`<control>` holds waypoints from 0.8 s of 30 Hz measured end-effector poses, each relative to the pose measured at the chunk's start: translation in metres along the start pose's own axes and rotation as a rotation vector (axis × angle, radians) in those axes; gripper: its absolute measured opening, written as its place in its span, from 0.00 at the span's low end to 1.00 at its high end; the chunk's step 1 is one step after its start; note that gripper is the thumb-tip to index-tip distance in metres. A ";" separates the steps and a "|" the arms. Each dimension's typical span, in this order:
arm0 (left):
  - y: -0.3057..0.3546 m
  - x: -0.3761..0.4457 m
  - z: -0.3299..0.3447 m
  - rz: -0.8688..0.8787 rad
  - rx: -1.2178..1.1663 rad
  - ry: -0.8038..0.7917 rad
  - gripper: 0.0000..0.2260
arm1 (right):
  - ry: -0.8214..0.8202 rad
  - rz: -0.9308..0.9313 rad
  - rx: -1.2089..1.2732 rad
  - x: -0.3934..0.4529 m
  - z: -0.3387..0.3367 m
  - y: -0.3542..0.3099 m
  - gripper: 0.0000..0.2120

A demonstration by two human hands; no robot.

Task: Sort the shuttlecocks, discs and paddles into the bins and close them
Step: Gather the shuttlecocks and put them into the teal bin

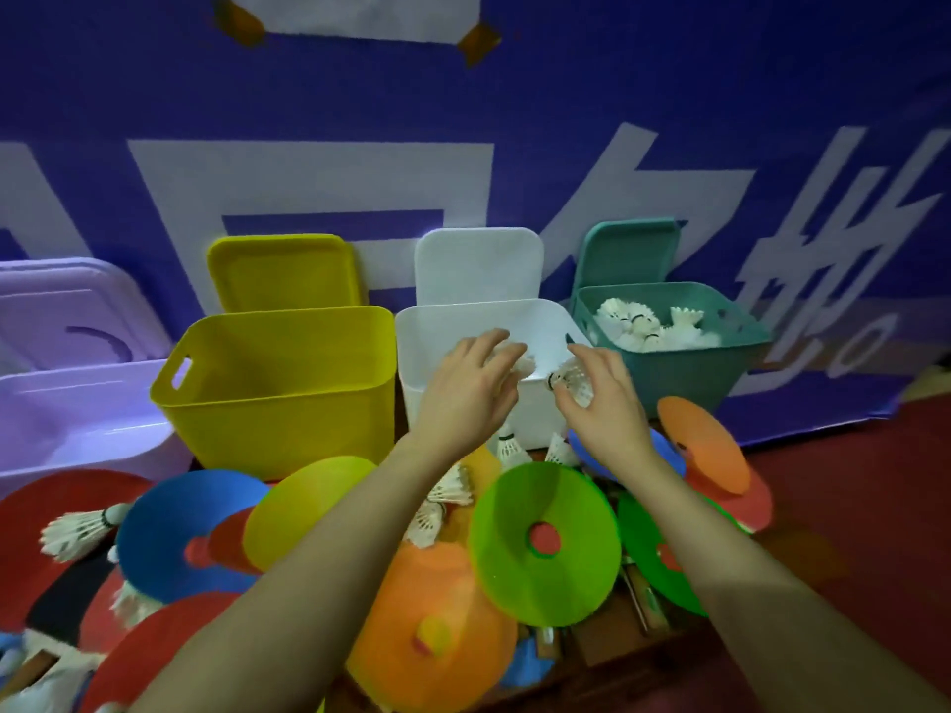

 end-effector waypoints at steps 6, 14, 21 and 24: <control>0.006 0.084 0.072 0.027 -0.103 -0.004 0.17 | 0.068 0.147 -0.008 0.060 -0.018 0.072 0.21; 0.001 0.168 0.172 -0.053 -0.269 -0.154 0.15 | 0.040 0.279 -0.155 0.134 -0.033 0.165 0.21; -0.002 0.201 0.235 -0.223 -0.327 -0.176 0.16 | -0.067 0.213 -0.193 0.181 -0.016 0.232 0.22; -0.005 0.204 0.262 -0.309 -0.279 -0.227 0.16 | -0.118 0.176 -0.191 0.193 -0.004 0.253 0.23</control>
Point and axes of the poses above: each hand's wrist, its own x-axis towards the middle knuckle, its own z-axis out of the palm, y = z × x, the point moved 1 cm from there along x, towards the middle knuckle, and after that the axes turned 11 degrees about -x, right-handed, at the moved point
